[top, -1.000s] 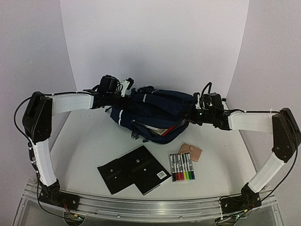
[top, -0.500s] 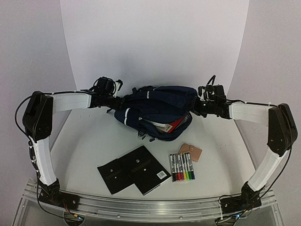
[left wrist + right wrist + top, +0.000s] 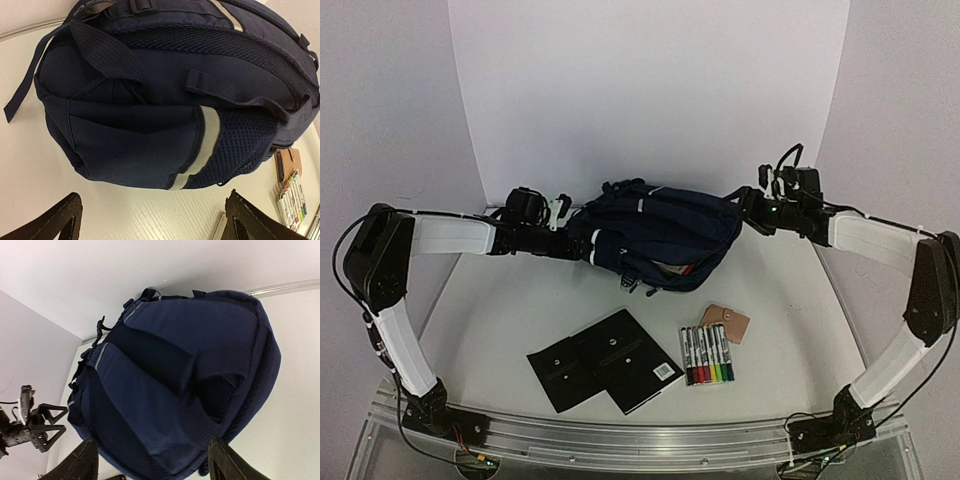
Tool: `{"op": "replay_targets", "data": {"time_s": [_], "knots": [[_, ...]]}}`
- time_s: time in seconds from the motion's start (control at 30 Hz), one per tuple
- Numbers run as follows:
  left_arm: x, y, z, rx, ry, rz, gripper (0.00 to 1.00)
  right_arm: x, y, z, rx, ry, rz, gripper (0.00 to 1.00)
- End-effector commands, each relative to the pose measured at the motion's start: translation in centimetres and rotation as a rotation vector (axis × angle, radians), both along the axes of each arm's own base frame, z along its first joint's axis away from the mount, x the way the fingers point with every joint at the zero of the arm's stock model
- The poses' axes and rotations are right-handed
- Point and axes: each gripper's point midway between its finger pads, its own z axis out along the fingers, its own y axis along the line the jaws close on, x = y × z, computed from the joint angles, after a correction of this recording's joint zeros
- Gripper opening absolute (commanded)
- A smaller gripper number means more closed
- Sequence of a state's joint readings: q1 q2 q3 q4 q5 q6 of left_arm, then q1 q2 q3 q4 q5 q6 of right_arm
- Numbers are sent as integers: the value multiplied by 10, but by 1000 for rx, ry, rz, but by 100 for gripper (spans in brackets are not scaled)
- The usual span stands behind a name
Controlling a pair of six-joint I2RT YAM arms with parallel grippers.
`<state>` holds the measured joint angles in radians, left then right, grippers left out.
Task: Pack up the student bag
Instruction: Adjust the student bag at the center of the board.
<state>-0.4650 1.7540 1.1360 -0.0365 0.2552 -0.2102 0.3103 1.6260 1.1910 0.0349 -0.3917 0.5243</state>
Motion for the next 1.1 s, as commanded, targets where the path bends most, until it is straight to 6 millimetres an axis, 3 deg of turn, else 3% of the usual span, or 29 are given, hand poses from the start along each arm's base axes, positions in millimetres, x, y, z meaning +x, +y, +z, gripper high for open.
{"op": "replay_targets", "data": {"time_s": [0.0,0.2,0.33,0.47,0.73,0.83,0.97,1.07], "knots": [[23,-12,11,-59,-54,-54,100,-33,4,35,44,-69,66,78],[38,-17,1,2,-107,-93,100,-75,25,24,77,-22,129,77],[40,-21,4,4,-155,-126,97,-88,43,9,65,12,156,73],[40,-25,3,1,-171,-159,77,-99,70,-6,49,39,214,63],[41,-36,-6,-34,-139,-198,35,-121,146,-16,130,50,308,45],[40,-40,-6,-63,-132,-208,19,-119,168,-23,153,43,282,35],[33,-45,-7,-98,-112,-223,14,-98,180,-47,163,59,207,23],[24,-47,-9,-104,-102,-226,12,-82,191,-58,146,58,190,20]]}}
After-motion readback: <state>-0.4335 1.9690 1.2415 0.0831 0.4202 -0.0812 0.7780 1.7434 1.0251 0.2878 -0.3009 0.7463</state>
